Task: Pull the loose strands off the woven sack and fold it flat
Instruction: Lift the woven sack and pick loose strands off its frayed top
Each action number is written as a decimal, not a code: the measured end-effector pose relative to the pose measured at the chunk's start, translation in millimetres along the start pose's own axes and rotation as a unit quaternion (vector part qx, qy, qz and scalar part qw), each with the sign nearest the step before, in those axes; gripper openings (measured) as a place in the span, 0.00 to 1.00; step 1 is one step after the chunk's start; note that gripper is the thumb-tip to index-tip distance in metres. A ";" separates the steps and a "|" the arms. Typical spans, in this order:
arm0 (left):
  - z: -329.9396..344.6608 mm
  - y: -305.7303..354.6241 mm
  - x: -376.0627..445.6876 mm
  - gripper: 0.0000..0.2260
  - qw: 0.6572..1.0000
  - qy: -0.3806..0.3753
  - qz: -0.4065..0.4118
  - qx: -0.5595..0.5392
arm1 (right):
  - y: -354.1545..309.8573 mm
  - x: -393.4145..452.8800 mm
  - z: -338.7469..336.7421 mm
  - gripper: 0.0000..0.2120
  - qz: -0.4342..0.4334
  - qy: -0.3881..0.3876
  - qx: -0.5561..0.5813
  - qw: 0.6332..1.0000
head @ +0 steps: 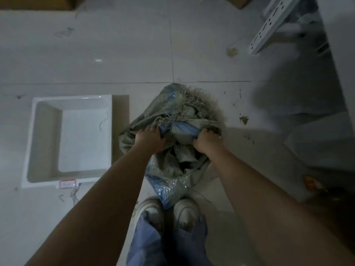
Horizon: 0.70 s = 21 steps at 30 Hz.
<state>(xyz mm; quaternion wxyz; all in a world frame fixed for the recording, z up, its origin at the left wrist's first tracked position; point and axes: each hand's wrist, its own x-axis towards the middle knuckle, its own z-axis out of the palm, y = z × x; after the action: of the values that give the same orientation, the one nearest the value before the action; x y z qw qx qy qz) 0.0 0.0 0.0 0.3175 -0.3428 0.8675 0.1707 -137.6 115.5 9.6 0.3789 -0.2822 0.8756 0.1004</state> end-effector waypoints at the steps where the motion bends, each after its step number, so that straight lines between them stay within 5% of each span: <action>1: 1.4 -0.3 0.0 0.29 1.000 -0.002 -0.002 0.003 | 1.3 -1.5 0.9 0.27 -0.003 0.006 0.017 1.000; 5: 0.5 -14.0 -1.6 0.27 0.999 0.007 -0.020 -0.041 | 6.0 -6.8 -3.9 0.20 0.001 0.178 0.124 0.976; 9: -6.0 -28.2 -5.4 0.28 0.994 0.050 -0.018 -0.098 | 19.6 -4.1 -4.7 0.20 0.066 0.301 0.341 0.888; 10: -9.4 -29.3 -4.7 0.29 0.991 0.063 -0.020 -0.120 | 23.3 -0.1 -5.0 0.20 0.084 0.291 0.356 0.884; 13: -14.0 -25.4 5.2 0.37 0.982 0.052 0.014 -0.179 | 34.8 18.4 7.0 0.23 0.084 0.131 0.216 0.964; 16: -12.1 -15.0 18.5 0.51 0.972 -0.020 0.058 -0.226 | 35.1 30.1 26.4 0.39 0.028 0.004 0.098 0.995; 18: -5.6 -8.1 28.6 0.54 0.977 -0.040 0.072 -0.196 | 31.5 35.1 37.1 0.46 -0.015 0.005 0.079 0.997; 21: 2.5 1.5 34.7 0.52 0.990 -0.010 0.067 -0.126 | 27.8 37.4 39.1 0.39 -0.039 0.072 0.117 0.990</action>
<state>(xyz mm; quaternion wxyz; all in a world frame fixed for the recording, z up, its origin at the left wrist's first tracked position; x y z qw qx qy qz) -19.5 -14.5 -24.9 0.2683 -0.3198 0.8567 0.3030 -150.4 137.9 -45.4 0.3489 -0.2764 0.8947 -0.0378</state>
